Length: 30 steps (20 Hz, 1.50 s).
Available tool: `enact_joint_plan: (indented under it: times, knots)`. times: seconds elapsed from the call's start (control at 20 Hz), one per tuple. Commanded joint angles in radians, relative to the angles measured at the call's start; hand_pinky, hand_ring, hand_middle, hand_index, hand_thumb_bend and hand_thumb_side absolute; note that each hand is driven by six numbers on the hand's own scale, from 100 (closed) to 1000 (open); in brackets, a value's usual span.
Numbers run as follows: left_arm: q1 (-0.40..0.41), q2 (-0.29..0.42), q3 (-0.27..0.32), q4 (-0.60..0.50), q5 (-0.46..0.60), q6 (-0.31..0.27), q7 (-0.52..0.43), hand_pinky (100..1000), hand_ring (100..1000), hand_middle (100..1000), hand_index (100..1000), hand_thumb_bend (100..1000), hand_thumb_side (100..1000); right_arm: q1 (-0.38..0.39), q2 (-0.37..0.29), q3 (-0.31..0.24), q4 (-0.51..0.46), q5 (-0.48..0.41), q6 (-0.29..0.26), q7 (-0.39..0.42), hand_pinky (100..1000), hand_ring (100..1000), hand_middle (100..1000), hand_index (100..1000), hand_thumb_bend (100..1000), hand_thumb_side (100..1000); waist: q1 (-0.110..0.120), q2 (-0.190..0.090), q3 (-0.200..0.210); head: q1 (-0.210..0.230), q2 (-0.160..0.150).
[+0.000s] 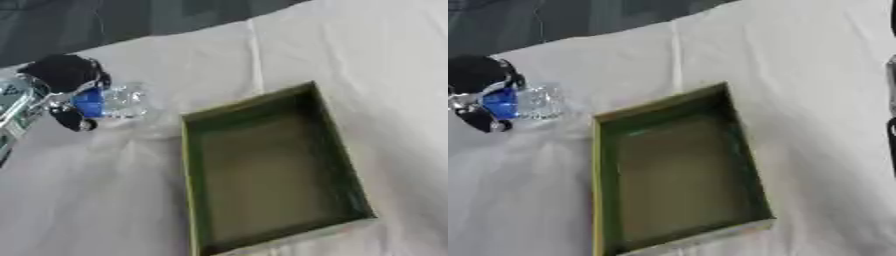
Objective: Pick up objects on the table and place them in the box.
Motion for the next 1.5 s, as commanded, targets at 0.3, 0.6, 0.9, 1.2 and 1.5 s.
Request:
enact_joint_plan:
  times: [0.3, 0.6, 0.9, 1.2, 1.5]
  knots:
    - [0.040, 0.131, 0.104, -0.251, 0.095, 0.097, 0.002, 100, 231, 113, 365, 533, 100, -0.011, -0.007, -0.007, -0.002, 0.002, -0.003, 0.006, 698, 768, 886, 762, 384, 1000, -0.018, -0.027, 0.019, -0.021, -0.026]
    - [0.056, 0.172, 0.115, -0.378, 0.187, 0.128, -0.032, 100, 225, 131, 357, 520, 100, -0.013, -0.001, -0.008, 0.006, 0.003, 0.000, 0.010, 698, 767, 885, 760, 383, 1000, -0.023, -0.035, 0.027, -0.031, -0.031]
    - [0.025, 0.172, 0.086, -0.477, 0.307, 0.136, -0.084, 100, 215, 159, 343, 499, 100, -0.009, 0.006, -0.017, 0.019, 0.013, 0.009, 0.013, 701, 774, 891, 770, 380, 1000, -0.024, -0.044, 0.020, -0.036, -0.024]
    - [0.008, 0.138, 0.060, -0.572, 0.442, 0.158, -0.129, 100, 208, 186, 330, 475, 100, 0.000, 0.011, -0.024, 0.020, 0.016, 0.023, 0.017, 703, 780, 896, 779, 375, 1000, -0.017, -0.050, 0.007, -0.036, -0.030]
    - [-0.040, 0.083, 0.032, -0.635, 0.512, 0.166, -0.169, 100, 206, 205, 324, 465, 100, 0.007, 0.011, -0.025, 0.015, 0.017, 0.036, 0.025, 705, 786, 901, 787, 373, 1000, -0.006, -0.053, -0.003, -0.033, -0.042]
